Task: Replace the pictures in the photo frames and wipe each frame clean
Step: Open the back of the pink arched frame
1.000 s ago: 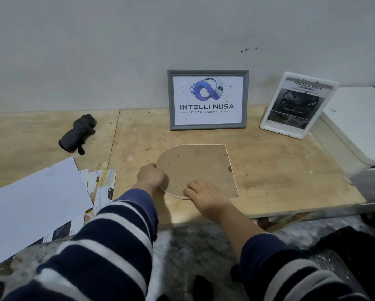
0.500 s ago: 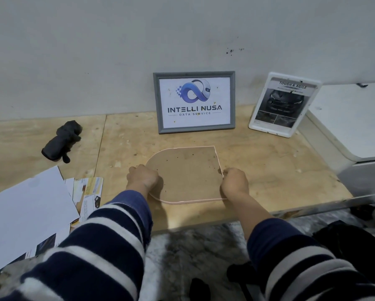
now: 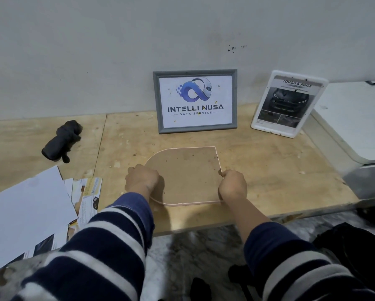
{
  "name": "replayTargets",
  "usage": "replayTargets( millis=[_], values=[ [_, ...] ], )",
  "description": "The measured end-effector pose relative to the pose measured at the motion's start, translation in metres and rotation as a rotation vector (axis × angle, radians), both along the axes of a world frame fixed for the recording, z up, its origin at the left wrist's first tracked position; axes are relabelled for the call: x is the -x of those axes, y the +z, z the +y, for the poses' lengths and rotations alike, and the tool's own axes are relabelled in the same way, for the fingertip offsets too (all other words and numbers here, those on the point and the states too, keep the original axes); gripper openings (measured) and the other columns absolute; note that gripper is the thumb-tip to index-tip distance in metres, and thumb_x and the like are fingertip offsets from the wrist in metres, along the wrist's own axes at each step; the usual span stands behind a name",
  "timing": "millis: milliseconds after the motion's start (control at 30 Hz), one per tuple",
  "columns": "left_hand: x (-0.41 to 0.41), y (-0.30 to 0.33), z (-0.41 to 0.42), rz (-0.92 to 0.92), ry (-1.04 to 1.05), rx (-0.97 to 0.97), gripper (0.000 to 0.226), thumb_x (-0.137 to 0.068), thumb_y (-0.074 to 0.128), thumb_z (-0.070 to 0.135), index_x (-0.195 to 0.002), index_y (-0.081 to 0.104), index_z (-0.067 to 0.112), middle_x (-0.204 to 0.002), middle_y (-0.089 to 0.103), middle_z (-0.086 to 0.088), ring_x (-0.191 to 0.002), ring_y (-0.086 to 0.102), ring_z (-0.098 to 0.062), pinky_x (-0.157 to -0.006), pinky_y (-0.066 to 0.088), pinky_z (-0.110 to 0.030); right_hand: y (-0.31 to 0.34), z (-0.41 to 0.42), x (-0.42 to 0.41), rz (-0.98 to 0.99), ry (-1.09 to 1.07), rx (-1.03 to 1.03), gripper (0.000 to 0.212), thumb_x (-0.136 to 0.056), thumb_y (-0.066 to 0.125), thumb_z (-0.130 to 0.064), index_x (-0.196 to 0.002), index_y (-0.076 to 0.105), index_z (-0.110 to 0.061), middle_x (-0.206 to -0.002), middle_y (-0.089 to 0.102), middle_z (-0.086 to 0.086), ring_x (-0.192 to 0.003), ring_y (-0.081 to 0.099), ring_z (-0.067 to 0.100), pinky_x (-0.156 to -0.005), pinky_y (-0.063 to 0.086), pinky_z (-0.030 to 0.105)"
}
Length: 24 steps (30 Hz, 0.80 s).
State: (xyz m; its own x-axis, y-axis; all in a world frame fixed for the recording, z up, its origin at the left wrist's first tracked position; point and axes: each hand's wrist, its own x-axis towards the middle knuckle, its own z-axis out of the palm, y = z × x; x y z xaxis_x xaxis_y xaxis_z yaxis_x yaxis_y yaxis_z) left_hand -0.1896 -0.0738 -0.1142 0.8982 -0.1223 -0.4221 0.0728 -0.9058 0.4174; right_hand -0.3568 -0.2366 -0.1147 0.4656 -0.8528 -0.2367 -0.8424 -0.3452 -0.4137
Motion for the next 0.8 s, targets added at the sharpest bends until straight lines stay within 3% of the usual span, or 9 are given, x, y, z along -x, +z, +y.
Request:
replayTargets(
  millis=[233, 333, 533, 800],
  values=[
    [0.022, 0.004, 0.001, -0.044, 0.067, 0.074, 0.036, -0.092, 0.050, 0.023, -0.121, 0.055, 0.001, -0.133, 0.039, -0.016, -0.107, 0.053, -0.035, -0.094, 0.049, -0.044, 0.000, 0.003, 0.000, 0.026, 0.040, 0.003, 0.036, -0.095, 0.042, -0.001, -0.119, 0.067, -0.011, -0.111, 0.063, 0.009, -0.097, 0.063, 0.026, -0.072, 0.047, 0.026],
    [0.025, 0.002, 0.005, -0.033, 0.107, 0.128, 0.035, -0.093, 0.050, 0.020, -0.119, 0.057, -0.002, -0.134, 0.038, -0.016, -0.107, 0.053, -0.035, -0.094, 0.049, -0.042, -0.002, 0.003, 0.001, 0.017, 0.047, -0.002, 0.037, -0.095, 0.042, -0.002, -0.119, 0.067, -0.012, -0.111, 0.062, 0.009, -0.097, 0.062, 0.027, -0.078, 0.052, 0.031],
    [0.025, -0.005, 0.011, 0.001, 0.214, 0.290, 0.031, -0.086, 0.053, 0.019, -0.111, 0.064, 0.004, -0.121, 0.056, -0.016, -0.100, 0.057, -0.033, -0.091, 0.053, -0.045, -0.003, 0.004, 0.000, 0.010, 0.040, 0.004, 0.039, -0.093, 0.042, 0.001, -0.121, 0.065, -0.011, -0.116, 0.061, 0.010, -0.101, 0.061, 0.027, -0.085, 0.054, 0.034],
    [0.023, 0.014, 0.003, 0.130, 0.255, 0.159, 0.045, -0.093, 0.047, 0.033, -0.124, 0.052, 0.001, -0.130, 0.041, -0.017, -0.111, 0.050, -0.034, -0.099, 0.046, -0.045, -0.005, 0.005, 0.000, 0.001, 0.042, -0.012, 0.040, -0.090, 0.042, 0.002, -0.117, 0.068, -0.013, -0.113, 0.061, 0.009, -0.096, 0.061, 0.027, -0.085, 0.055, 0.039]
  ],
)
